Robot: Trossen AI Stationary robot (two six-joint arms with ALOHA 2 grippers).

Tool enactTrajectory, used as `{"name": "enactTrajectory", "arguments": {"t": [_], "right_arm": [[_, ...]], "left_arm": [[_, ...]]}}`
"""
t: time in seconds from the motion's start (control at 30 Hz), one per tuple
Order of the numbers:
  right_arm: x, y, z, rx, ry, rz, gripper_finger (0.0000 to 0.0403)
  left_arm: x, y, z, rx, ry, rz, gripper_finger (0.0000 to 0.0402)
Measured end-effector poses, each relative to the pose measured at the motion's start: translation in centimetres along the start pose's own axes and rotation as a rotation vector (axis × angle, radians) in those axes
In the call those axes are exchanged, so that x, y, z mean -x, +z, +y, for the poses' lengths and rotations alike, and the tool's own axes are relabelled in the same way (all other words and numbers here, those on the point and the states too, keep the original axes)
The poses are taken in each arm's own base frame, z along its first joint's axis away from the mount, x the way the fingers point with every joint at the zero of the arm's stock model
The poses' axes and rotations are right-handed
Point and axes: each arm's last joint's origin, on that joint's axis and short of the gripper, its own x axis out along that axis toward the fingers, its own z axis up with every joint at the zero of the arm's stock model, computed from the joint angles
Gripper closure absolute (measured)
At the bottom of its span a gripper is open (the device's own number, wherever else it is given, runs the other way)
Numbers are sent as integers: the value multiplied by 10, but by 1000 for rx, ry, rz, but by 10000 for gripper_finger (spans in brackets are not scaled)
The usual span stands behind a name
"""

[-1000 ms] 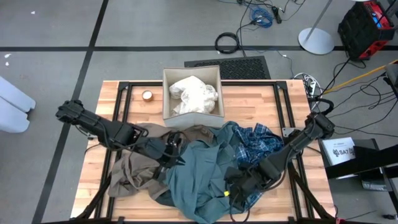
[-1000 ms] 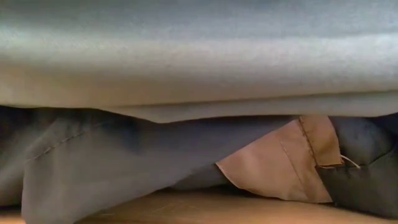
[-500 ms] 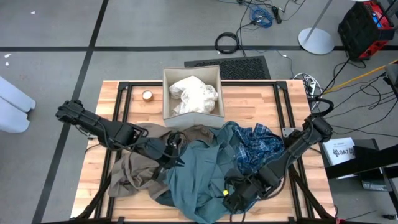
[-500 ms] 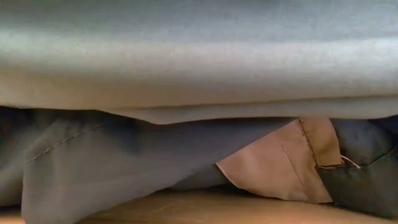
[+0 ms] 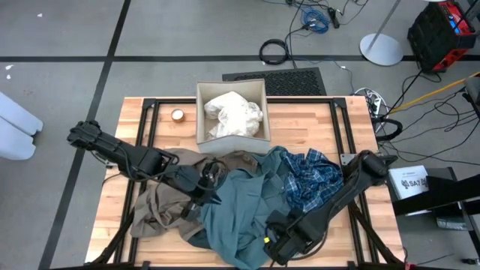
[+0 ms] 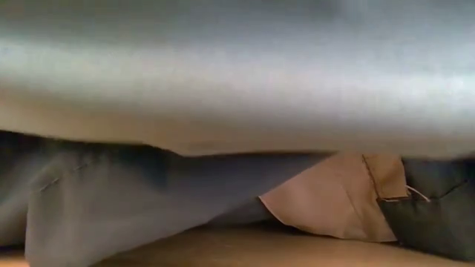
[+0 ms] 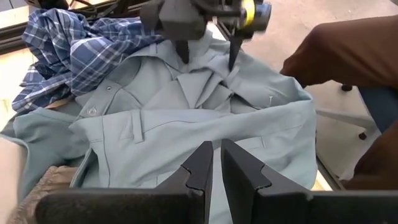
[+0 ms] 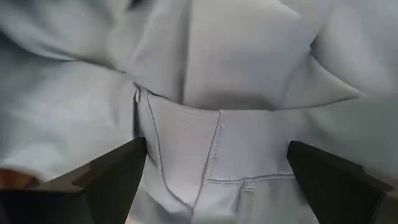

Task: Sort clothes
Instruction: Put the green pants into the laundry bin

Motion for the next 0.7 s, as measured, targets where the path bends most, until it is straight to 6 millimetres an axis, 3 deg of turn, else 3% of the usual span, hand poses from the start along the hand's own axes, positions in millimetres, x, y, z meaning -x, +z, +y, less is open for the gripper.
{"name": "enactTrajectory", "arguments": {"t": [0.1,0.2,0.3,0.5,0.6,0.7], "right_arm": [[-8,-2,-1,-25,-42,-16,33],[-7,-2,-3,-58,-59,-41,78],[-3,-1,-4,-71,-55,-45,160],[-2,-2,-4,-20,-46,-2,369],[9,-2,-5,-6,-14,71,382],[37,-2,-7,18,60,122,375]], "left_arm": [[0,0,0,1,0,0,359],[0,-1,0,1,-1,8,359],[0,-2,0,-1,-2,24,359],[0,-3,0,-6,-2,31,359],[0,-3,0,-10,-2,31,359],[0,-3,0,-26,-3,30,359]]}}
